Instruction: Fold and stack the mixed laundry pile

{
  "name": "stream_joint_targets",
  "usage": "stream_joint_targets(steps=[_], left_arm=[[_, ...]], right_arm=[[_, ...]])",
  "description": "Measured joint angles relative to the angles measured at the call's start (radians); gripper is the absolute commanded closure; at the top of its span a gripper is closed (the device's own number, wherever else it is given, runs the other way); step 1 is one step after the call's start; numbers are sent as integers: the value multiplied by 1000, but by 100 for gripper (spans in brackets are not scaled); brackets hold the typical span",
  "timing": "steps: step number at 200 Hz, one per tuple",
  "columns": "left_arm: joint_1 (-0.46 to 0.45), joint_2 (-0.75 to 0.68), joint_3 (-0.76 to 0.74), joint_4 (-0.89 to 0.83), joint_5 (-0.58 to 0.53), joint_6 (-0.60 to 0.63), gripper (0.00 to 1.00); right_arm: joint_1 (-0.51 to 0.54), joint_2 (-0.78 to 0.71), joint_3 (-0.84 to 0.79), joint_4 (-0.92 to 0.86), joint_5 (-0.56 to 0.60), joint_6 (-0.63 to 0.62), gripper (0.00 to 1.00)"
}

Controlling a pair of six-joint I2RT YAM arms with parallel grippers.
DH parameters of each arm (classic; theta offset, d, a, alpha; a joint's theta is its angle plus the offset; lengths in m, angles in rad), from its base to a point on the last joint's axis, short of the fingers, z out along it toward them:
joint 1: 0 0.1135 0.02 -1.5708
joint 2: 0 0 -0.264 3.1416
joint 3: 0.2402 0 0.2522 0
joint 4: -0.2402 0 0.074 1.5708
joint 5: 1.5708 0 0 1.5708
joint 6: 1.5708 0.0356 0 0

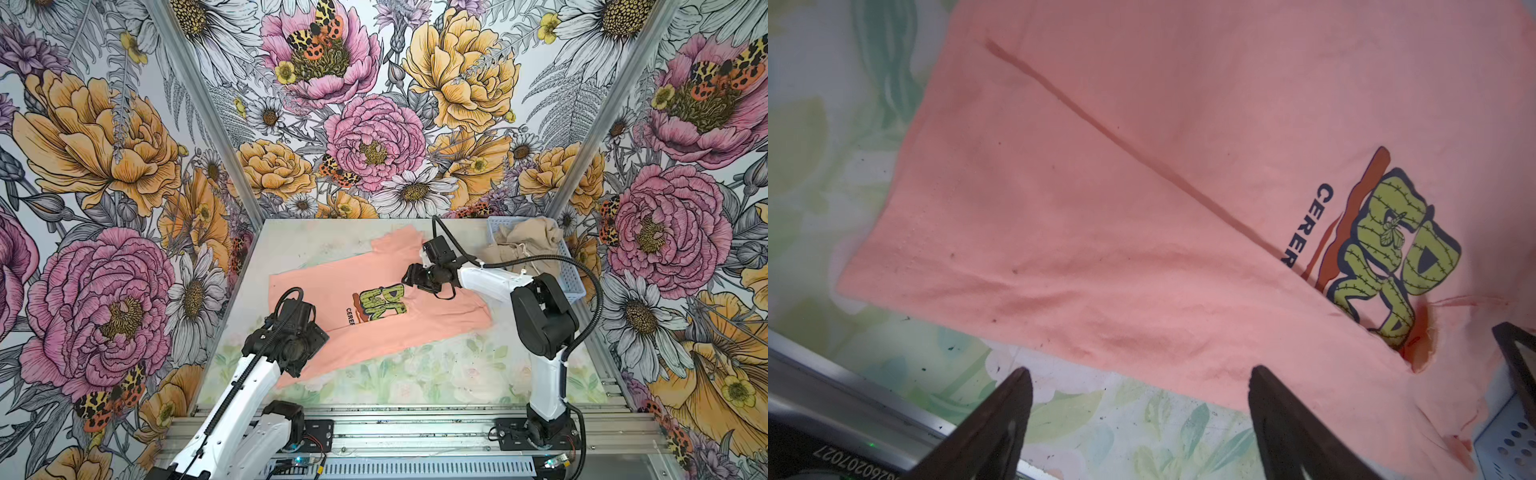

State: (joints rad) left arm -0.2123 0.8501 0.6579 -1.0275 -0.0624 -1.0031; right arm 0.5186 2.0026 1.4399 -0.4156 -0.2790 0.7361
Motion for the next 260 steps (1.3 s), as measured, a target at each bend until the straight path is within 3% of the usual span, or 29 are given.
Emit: stream_joint_targets(steps=[29,49,86,140,186,260], left_arm=[[0,0,-8,5,1,1,17],[0,19,-19,19,16,13,19],[-33,146,-32,74,60,82,23],[-40,299,-39,149,79,183,24],[-40,359,-39,166,79,238,23],[-41,422,-25,172,78,274,22]], right_arm=[[0,-74,-27,-44,50,-50,36],[-13,-145,-77,-72,79,-98,42],[-89,-288,-255,-186,154,-220,56],[-185,-337,-405,-291,215,-327,61],[-180,-337,-486,-303,271,-310,61],[-177,-486,-641,-308,311,-181,62]])
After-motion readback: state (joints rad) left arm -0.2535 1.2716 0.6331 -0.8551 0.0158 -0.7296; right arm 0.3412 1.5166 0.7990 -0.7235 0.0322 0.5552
